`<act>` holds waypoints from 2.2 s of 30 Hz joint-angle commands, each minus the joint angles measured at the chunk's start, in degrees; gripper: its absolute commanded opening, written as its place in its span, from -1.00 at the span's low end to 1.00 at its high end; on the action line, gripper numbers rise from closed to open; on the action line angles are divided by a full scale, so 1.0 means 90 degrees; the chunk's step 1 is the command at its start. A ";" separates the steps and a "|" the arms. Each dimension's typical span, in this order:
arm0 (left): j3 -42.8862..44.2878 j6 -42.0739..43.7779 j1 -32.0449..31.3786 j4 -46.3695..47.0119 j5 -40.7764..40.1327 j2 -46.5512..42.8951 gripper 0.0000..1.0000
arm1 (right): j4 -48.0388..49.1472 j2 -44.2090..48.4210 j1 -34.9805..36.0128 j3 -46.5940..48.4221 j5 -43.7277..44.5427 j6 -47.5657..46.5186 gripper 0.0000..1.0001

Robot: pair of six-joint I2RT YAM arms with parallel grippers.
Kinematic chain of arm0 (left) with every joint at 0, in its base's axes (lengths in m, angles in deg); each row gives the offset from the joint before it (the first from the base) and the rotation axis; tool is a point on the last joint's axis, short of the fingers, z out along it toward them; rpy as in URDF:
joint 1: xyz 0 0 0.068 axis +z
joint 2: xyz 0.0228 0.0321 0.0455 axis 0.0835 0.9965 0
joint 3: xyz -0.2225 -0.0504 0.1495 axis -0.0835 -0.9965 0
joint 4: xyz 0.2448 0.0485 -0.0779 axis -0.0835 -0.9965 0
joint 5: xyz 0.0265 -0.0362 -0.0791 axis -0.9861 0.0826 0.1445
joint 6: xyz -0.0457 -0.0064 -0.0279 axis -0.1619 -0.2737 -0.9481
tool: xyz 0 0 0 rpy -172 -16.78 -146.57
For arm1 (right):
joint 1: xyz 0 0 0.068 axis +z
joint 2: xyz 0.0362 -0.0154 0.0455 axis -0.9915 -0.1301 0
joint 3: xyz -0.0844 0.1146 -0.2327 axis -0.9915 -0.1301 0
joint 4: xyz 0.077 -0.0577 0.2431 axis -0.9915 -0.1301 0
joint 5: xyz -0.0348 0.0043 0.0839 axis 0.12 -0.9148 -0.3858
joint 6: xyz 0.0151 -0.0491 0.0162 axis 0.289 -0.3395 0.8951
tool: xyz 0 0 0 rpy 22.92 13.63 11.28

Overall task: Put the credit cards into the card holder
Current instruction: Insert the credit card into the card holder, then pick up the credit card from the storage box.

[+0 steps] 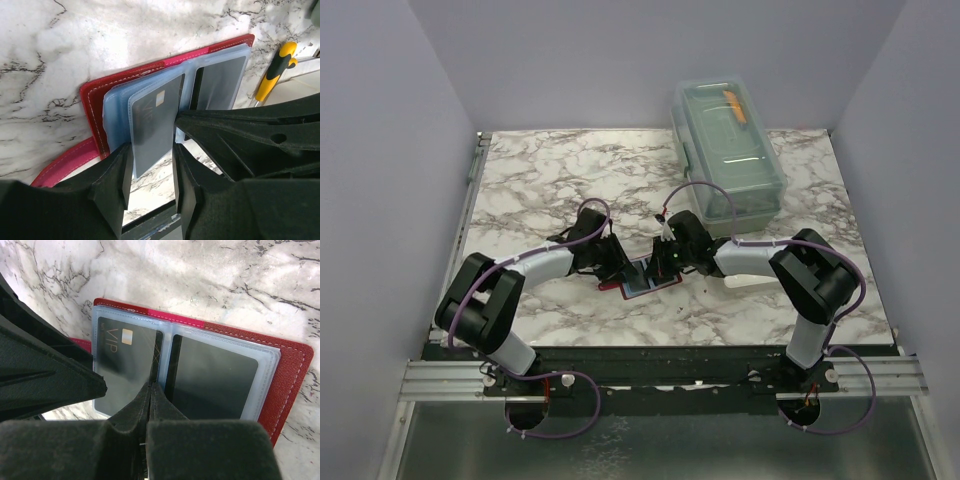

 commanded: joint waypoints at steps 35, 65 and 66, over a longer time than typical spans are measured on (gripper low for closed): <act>0.1742 0.0955 -0.0726 0.0087 0.0948 0.0270 0.43 | -0.6000 0.4503 -0.2710 0.0986 0.5353 -0.1502 0.30; 0.1790 0.3030 -0.0463 -0.1303 0.1766 -0.1426 0.63 | -0.4678 0.3357 -0.5160 -0.0188 0.3582 -0.4876 0.23; 0.1798 0.3028 -0.0474 -0.1304 0.1775 -0.1419 0.63 | -0.4651 0.3296 -0.5210 -0.0190 0.3642 -0.4862 0.24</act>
